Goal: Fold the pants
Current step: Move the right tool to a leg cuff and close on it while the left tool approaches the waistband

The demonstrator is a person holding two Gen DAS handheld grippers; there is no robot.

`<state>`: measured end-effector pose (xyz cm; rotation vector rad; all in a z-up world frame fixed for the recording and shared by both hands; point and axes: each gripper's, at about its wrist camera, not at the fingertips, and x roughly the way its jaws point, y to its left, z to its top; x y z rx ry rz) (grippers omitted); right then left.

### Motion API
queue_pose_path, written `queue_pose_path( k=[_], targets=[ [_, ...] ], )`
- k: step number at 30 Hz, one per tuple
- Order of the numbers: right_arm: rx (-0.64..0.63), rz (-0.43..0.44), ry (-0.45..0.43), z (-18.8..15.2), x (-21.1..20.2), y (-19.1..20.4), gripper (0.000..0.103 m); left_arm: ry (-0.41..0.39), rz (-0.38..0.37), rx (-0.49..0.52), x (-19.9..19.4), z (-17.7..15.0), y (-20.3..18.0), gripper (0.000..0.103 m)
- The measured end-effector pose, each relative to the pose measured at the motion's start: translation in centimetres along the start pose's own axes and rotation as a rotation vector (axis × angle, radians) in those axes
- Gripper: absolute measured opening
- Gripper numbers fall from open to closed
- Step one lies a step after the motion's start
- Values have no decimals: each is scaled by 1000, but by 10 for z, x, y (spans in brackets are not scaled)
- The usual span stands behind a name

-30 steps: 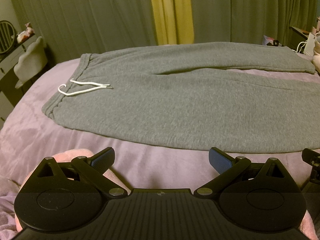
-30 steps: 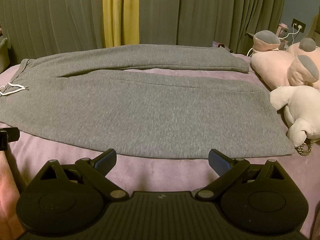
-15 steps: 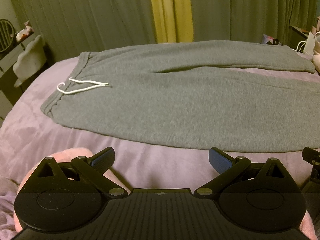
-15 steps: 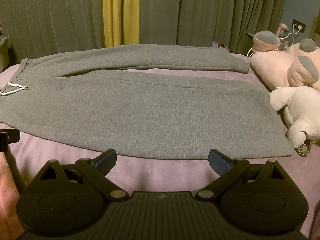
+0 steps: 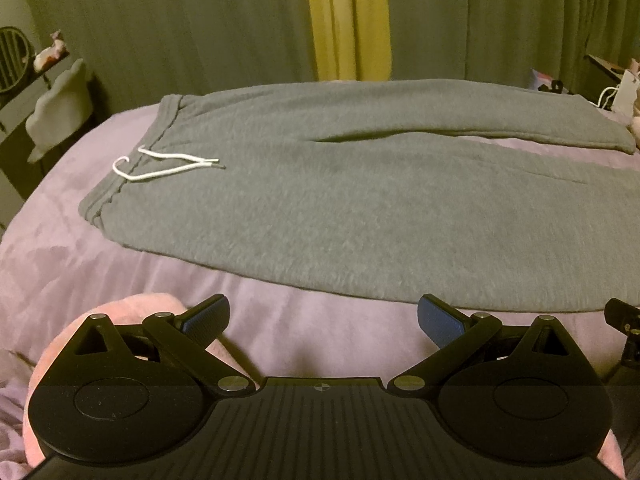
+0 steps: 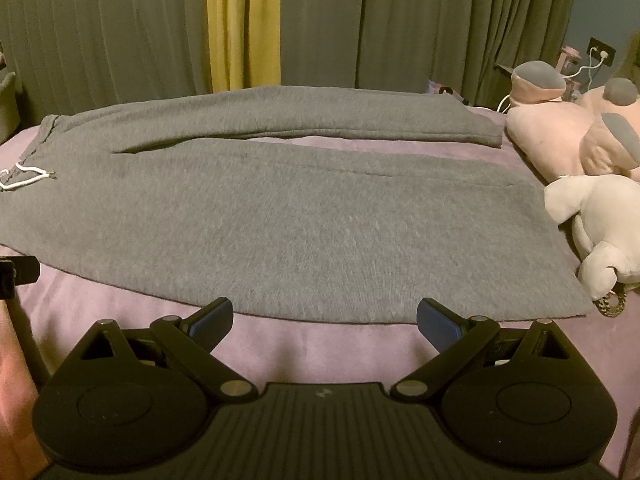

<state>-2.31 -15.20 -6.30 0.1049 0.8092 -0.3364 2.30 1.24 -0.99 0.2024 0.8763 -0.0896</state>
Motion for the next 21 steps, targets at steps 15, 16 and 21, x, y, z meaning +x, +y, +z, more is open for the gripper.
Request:
queue_pose_path(
  k=[15, 16, 21],
  targets=[
    [83, 32, -54, 53, 26, -21, 98, 18, 37, -50, 26, 37, 14, 103],
    [88, 43, -53, 60, 32, -23, 98, 14, 38, -57, 29, 42, 16, 103],
    [116, 105, 79, 98, 78, -27, 98, 3, 32, -104, 49, 69, 25, 103]
  ],
)
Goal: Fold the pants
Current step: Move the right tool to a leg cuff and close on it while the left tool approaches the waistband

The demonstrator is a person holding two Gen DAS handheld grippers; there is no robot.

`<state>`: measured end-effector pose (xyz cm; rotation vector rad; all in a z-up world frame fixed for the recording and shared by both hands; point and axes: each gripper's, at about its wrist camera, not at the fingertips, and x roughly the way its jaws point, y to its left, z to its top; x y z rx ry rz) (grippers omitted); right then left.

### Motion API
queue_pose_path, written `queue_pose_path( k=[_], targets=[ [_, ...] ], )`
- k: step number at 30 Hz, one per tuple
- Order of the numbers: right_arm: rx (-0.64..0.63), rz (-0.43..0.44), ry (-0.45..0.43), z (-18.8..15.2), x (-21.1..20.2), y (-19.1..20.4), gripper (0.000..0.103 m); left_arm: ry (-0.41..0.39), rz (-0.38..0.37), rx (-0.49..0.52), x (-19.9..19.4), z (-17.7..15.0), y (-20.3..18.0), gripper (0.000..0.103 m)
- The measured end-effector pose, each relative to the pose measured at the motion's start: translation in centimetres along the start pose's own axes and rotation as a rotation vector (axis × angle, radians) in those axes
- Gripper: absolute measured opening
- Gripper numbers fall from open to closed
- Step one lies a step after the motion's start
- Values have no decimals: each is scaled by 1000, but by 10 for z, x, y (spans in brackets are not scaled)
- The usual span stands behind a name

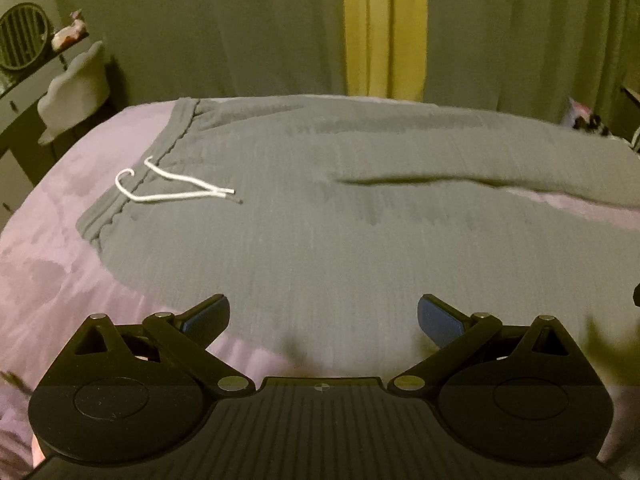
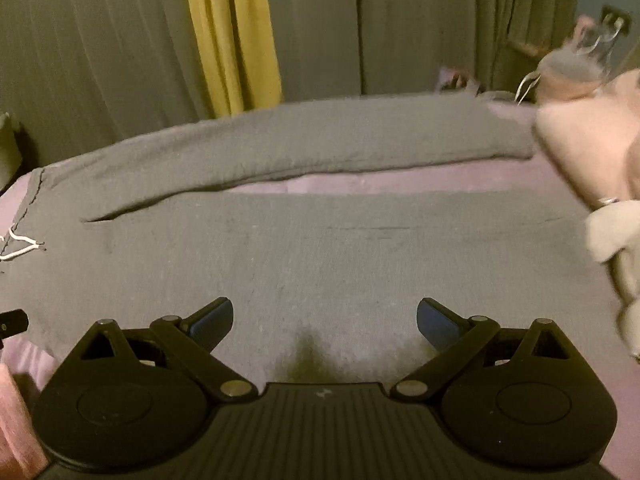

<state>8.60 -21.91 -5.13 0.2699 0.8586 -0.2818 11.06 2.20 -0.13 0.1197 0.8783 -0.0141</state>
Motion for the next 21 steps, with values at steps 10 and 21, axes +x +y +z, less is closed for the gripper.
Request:
queue_pose_path(
  k=[10, 21],
  targets=[
    [66, -104, 1, 98, 77, -16, 98, -19, 95, -43, 69, 21, 15, 103],
    [434, -122, 195, 263, 251, -55, 98, -101, 186, -160, 111, 17, 47, 103]
  ],
)
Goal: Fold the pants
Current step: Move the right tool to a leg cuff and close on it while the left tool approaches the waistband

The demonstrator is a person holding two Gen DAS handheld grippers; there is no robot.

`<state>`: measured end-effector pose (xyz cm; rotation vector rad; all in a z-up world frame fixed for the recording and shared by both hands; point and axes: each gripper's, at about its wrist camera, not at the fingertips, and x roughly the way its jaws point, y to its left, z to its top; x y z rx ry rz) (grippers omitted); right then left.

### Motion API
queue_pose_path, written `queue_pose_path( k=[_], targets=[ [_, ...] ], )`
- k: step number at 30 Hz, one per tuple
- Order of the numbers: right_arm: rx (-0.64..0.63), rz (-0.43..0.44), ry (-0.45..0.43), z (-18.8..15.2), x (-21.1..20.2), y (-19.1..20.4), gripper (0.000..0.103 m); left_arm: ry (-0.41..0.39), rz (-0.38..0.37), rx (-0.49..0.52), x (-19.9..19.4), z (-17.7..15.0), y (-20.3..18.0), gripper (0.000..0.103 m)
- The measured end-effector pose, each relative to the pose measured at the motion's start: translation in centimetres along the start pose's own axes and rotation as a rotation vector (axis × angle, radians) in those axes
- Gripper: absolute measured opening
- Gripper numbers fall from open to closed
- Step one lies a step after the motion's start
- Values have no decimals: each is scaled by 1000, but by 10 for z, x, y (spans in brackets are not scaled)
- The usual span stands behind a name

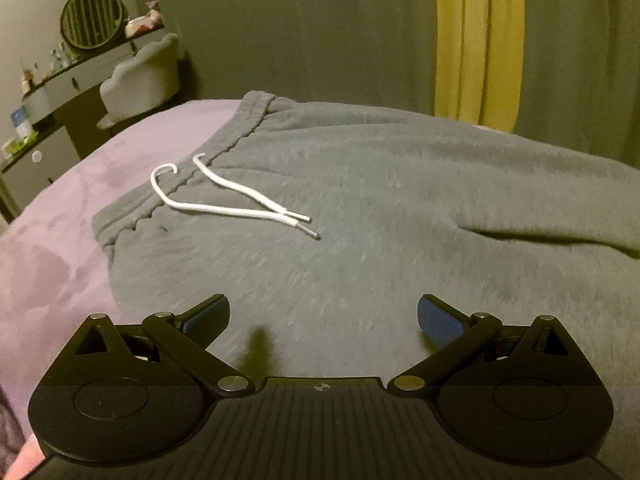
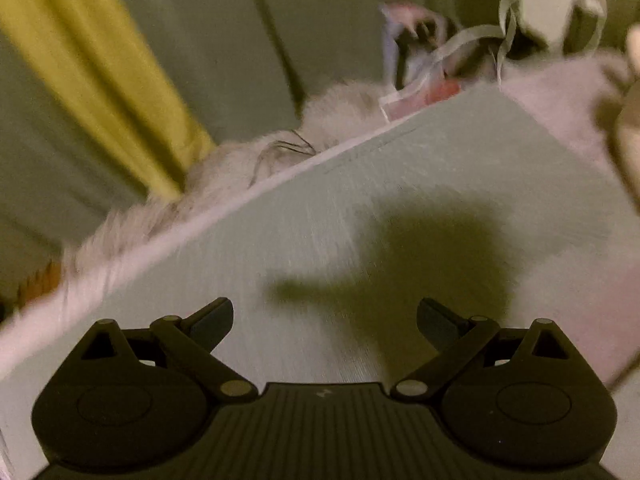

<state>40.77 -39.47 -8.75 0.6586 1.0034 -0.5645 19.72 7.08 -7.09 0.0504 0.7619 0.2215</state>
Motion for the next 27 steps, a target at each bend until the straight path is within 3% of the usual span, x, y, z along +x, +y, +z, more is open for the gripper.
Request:
queue_pose_path(
  k=[5, 12, 14, 17, 19, 21, 24, 27],
  targets=[
    [96, -95, -31, 39, 54, 15, 97, -11, -2, 26, 16, -5, -8, 103],
    [66, -202, -103, 50, 91, 35, 95, 71, -1, 21, 34, -8, -11, 103],
    [18, -250, -115, 45, 97, 41, 89, 69, 3, 26, 33, -9, -12, 103],
    [-28, -269, -170, 36, 89, 41, 61, 51, 6, 40, 30, -11, -14, 103],
    [-75, -215, -196, 29, 72, 32, 18, 55, -3, 40, 29, -11, -14, 103],
    [-51, -99, -178, 25, 56, 11, 9, 55, -4, 35, 29, -11, -14, 103],
    [31, 120, -222, 1, 17, -38, 8, 33, 10, 26, 25, -10, -12, 103],
    [35, 244, -306, -59, -39, -85, 8, 13, 6, 8, 21, -8, -7, 103]
  ],
)
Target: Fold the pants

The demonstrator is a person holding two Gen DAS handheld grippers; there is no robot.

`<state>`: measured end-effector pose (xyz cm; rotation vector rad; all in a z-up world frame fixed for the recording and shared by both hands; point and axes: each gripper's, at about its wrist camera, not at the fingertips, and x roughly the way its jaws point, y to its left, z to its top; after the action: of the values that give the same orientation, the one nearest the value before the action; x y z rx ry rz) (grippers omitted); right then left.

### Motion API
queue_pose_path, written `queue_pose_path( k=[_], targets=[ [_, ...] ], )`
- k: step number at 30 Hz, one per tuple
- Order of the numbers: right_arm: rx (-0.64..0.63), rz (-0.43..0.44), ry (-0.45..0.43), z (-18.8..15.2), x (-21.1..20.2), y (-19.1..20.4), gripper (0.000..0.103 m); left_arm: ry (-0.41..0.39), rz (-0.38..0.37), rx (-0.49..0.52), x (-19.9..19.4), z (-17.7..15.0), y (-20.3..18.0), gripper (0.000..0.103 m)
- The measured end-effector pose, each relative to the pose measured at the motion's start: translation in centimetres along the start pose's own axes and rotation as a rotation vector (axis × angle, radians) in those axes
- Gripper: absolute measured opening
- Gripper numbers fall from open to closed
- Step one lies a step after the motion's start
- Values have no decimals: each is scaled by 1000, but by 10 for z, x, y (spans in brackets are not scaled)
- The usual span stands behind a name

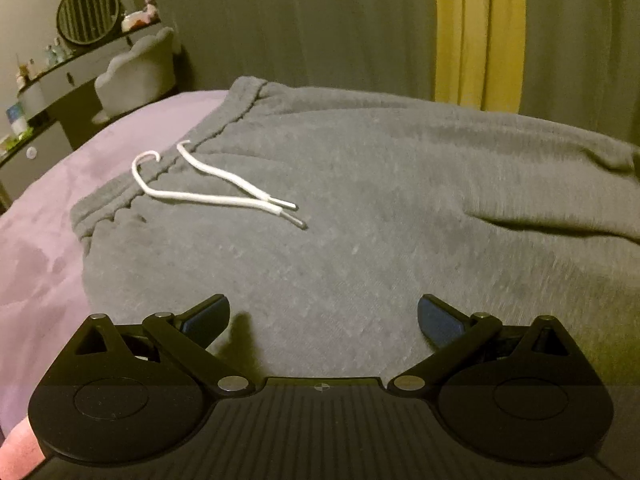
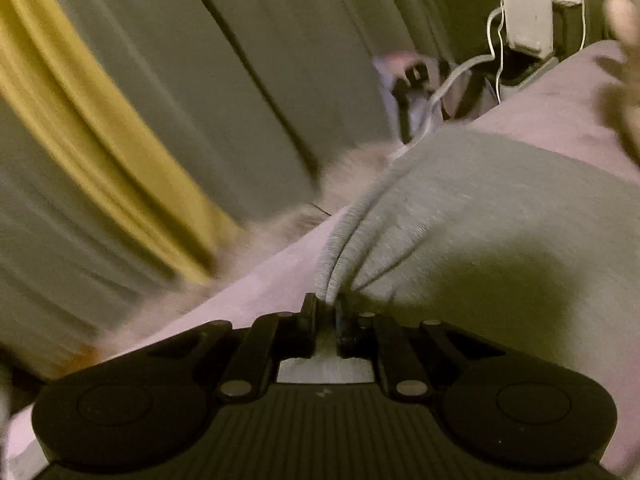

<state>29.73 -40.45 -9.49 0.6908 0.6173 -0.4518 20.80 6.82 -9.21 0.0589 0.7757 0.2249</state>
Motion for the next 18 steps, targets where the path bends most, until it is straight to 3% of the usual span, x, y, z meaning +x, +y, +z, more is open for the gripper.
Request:
queue_pose_path(
  k=[2, 4, 7, 9, 12, 14, 16, 18],
  targets=[
    [10, 35, -14, -39, -52, -23, 0, -2, -7, -27, -1, 3, 5, 103],
    [3, -40, -13, -84, -93, -46, 0, 19, -11, -70, 0, 6, 12, 103],
    [-20, -125, 65, -122, -104, -74, 0, 69, -40, -125, 5, 12, 21, 103],
    [-2, -137, 76, -119, -101, -80, 2, 93, -55, -165, 6, 14, 27, 103],
    [3, -79, -43, -95, -104, -65, 7, 85, -45, -199, 0, 19, 32, 103],
    [-13, -81, -102, -75, -96, -49, 23, 64, -48, -191, -7, 24, 30, 103],
    [-43, -82, -124, -57, -80, -29, 73, 19, -33, -146, -13, 26, 22, 103],
    [-68, -78, -109, -40, -58, -18, 80, -12, -22, -86, -15, 24, 13, 103]
  ],
)
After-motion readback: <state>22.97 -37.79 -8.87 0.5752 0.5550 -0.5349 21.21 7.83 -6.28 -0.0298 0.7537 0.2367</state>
